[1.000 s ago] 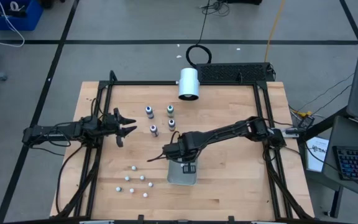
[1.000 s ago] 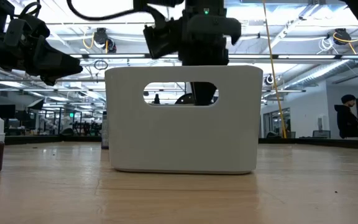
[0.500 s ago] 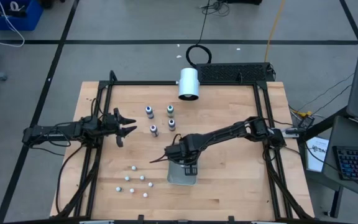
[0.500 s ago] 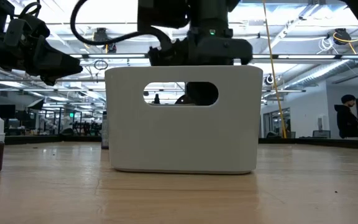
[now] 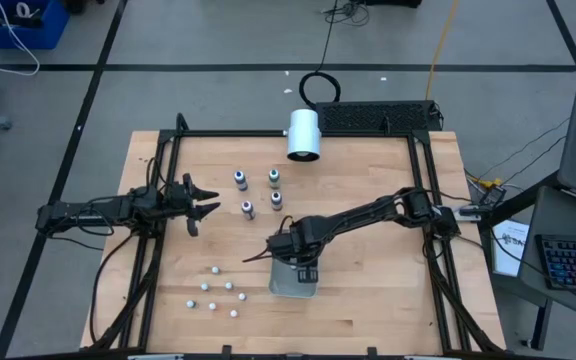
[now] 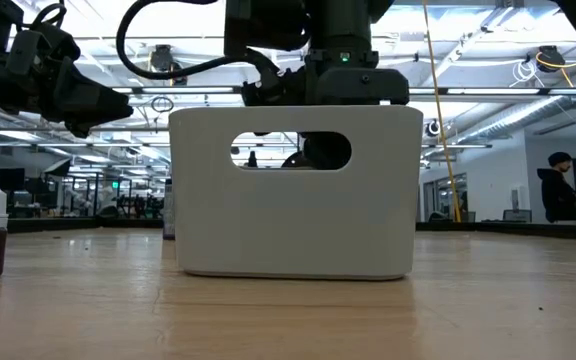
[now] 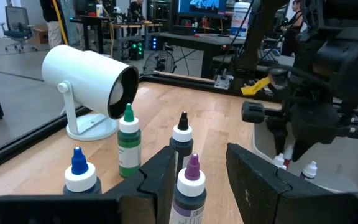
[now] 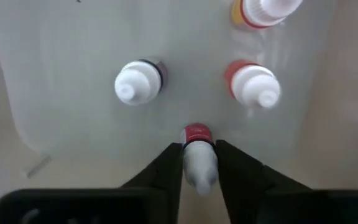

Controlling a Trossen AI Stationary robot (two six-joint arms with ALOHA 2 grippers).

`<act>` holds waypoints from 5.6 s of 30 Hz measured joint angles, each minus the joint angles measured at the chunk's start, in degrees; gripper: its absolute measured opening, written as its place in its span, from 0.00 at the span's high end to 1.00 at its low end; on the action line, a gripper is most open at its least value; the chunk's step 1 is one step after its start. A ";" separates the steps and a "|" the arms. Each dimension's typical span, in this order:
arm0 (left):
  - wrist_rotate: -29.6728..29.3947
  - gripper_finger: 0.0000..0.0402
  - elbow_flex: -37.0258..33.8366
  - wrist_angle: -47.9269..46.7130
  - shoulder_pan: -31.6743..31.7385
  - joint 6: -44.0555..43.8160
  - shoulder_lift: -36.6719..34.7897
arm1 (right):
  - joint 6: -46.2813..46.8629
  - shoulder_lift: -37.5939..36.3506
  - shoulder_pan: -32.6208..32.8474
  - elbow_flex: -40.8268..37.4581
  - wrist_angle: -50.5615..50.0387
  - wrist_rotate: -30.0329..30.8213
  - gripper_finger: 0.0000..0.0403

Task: Pick & Place food coloring
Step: Put the small red food coloring bottle into the gray bin, then put the small black food coloring bottle into the gray bin

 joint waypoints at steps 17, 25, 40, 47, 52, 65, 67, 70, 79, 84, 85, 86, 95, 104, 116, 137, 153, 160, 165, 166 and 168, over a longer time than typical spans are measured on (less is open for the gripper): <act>0.00 0.63 0.00 0.00 -0.02 0.00 -0.01 | 7.02 -8.25 0.17 -0.04 -1.69 0.01 0.55; 0.00 0.63 0.00 0.00 -0.02 0.00 -0.02 | 11.00 -23.61 3.97 -5.02 -7.26 13.51 0.56; 0.00 0.63 -0.01 0.02 -0.01 0.00 -0.02 | 22.39 -73.33 15.27 -64.88 27.02 42.43 0.57; 0.00 0.63 0.00 0.00 -0.02 0.00 -0.02 | 5.98 -92.62 10.90 -87.66 54.00 39.94 0.58; 0.00 0.63 0.00 0.02 -0.01 0.00 0.00 | -4.02 -102.46 4.93 -95.86 66.72 31.15 0.58; 0.00 0.63 0.00 0.50 0.00 -0.02 -0.02 | -13.91 -111.60 -13.58 -97.41 65.76 10.07 0.58; 0.00 0.63 0.00 0.48 -0.01 0.00 0.00 | -14.35 -113.26 -15.80 -97.41 64.56 8.32 0.58; 0.00 0.63 0.00 0.50 0.00 -0.13 -0.02 | -14.33 -116.22 -18.41 -98.20 63.34 5.54 0.58; 0.00 0.63 0.00 3.44 0.00 -0.26 -0.02 | -13.66 -124.18 -23.69 -102.42 62.50 4.60 0.58; 0.01 0.63 -0.01 3.69 -0.01 -0.29 0.00 | -11.70 -125.26 -24.02 -102.49 63.27 6.61 0.58; 0.02 0.63 0.00 3.69 0.00 -0.50 0.00 | -9.79 -125.26 -24.02 -102.49 63.40 7.02 0.58; 0.02 0.63 0.00 3.69 0.00 -1.35 0.00 | -7.83 -125.25 -24.02 -102.51 63.39 7.46 0.58; 2.81 0.63 0.35 1.58 0.00 -11.11 0.00 | -3.11 -125.24 -24.00 -102.59 63.44 7.67 0.58; 3.18 0.59 19.70 -17.54 -0.67 -24.67 16.49 | -3.11 -125.24 -24.00 -102.66 63.50 7.67 0.58; 11.41 0.61 56.02 -55.47 -17.01 -29.51 62.57 | -3.11 -125.24 -24.00 -102.68 63.53 7.67 0.58; 5.81 0.62 57.00 -59.20 -34.99 -53.33 82.53 | -3.11 -125.24 -24.00 -102.68 63.40 7.67 0.58; 4.50 0.62 51.41 -51.36 -37.93 -60.00 82.53 | -3.11 -125.24 -24.00 -102.68 63.37 7.67 0.58; 2.55 0.62 51.34 -51.29 -37.97 -60.13 82.53 | -3.11 -125.24 -24.00 -102.68 63.37 7.67 0.58; 3.30 0.62 49.87 -50.45 -38.06 -61.68 82.51 | -3.11 -125.23 -23.99 -102.68 63.37 7.67 0.58; 3.58 0.62 49.15 -49.90 -38.10 -61.97 82.51 | -3.11 -125.22 -24.00 -102.68 63.37 7.67 0.58; 3.95 0.62 47.79 -48.46 -38.12 -62.47 82.51 | -3.11 -125.23 -23.98 -102.68 63.37 7.67 0.58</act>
